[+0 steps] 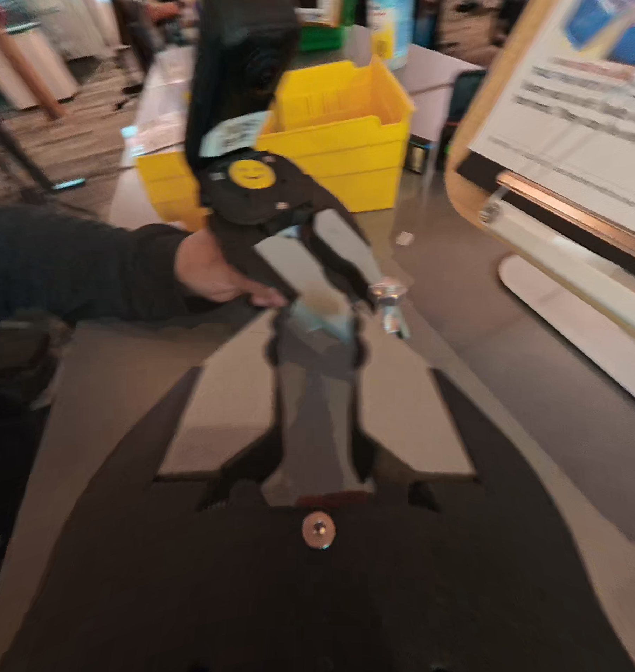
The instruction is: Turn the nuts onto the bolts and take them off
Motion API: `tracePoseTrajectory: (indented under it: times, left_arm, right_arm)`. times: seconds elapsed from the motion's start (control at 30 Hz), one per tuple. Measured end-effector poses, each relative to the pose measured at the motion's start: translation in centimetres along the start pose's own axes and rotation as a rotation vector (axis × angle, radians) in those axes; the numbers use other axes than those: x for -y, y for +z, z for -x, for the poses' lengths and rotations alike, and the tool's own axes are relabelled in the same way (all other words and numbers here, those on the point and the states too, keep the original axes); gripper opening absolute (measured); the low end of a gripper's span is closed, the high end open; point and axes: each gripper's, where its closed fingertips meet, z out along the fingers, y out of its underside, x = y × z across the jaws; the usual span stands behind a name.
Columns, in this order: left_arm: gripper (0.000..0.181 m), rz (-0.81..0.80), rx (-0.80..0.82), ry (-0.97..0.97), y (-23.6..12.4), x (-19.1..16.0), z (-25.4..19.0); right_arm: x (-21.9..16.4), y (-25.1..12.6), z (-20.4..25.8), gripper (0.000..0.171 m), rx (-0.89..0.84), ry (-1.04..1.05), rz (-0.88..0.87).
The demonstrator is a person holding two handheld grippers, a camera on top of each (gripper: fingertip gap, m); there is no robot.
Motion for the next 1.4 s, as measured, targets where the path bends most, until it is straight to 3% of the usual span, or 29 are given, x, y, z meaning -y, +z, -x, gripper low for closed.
tracePoseTrajectory:
  times: [0.03, 0.1, 0.2, 0.3, 0.37, 0.4, 0.43, 0.47, 0.5, 0.67, 0.77, 0.83, 1.03, 1.13, 1.23, 1.4]
  left_arm:
    - [0.016, 0.001, 0.006, -0.017, -0.2, -0.1, 0.5]
    - [0.016, -0.017, -0.015, -0.044, -0.4, 0.2, 0.6]
    - [0.016, -0.013, -0.027, -0.020, -0.2, 0.1, -0.1]
    - [0.016, -0.010, -0.073, 0.017, 0.3, 0.2, -1.8]
    - [0.016, 0.010, -0.055, 0.032, 0.6, 0.0, -1.7]
    - [0.016, 0.015, -0.049, 0.018, 0.6, -0.1, -1.4]
    - [0.016, 0.004, -0.032, -0.006, 0.4, 0.0, -0.8]
    - [0.016, -0.001, -0.007, -0.022, 0.1, 0.0, 0.0]
    - [0.016, 0.007, 0.017, -0.023, -0.1, -0.1, 0.7]
    - [0.016, -0.004, -0.031, 0.005, 0.1, 0.1, -0.7]
    - [0.015, 0.004, -0.090, 0.059, 0.6, 0.0, -2.4]
    - [0.015, -0.007, -0.110, 0.074, 0.6, 0.2, -3.0]
    - [0.022, -0.066, -0.167, 0.003, 0.0, 1.0, -3.0]
    - [0.034, -0.121, -0.197, -0.027, -0.6, 1.7, -3.1]
    - [0.035, -0.135, -0.216, -0.031, -0.9, 1.8, -3.3]
    - [0.031, -0.124, -0.163, 0.023, -1.1, 1.5, -3.2]
  right_arm:
    - [0.6, -0.5, 1.1, 0.007, 0.056, -0.028, -0.031]
    - [1.5, -1.3, 0.9, 0.018, 0.023, -0.038, -0.083]
    - [1.3, -1.1, -1.5, 0.054, -0.068, 0.025, -0.071]
    - [0.8, -0.5, -2.7, 0.063, -0.104, 0.085, -0.082]
    - [-0.1, -0.2, -1.5, 0.050, -0.040, 0.086, -0.027]
    - [-0.4, 0.4, -1.4, 0.057, -0.030, 0.077, -0.008]
    - [-0.5, 0.2, -1.1, 0.054, -0.039, 0.048, 0.008]
    - [-0.4, -0.2, 0.3, 0.011, 0.027, -0.002, 0.019]
    - [0.0, -0.5, 1.5, 0.000, 0.081, -0.026, -0.004]
    - [0.2, -0.6, -2.3, 0.044, -0.124, 0.038, -0.029]
    - [-0.7, 0.1, -3.4, 0.041, -0.161, 0.081, -0.008]
    - [-0.6, 0.2, -2.9, 0.015, -0.114, 0.081, -0.024]
    - [-0.5, -1.0, -3.3, 0.014, -0.252, 0.015, -0.017]
    - [0.1, -3.5, -3.7, 0.014, -0.397, -0.013, -0.035]
    - [2.5, -8.2, -2.1, 0.014, -0.465, -0.003, -0.110]
    - [6.8, -22.8, -2.4, 0.014, -0.819, -0.031, -0.159]
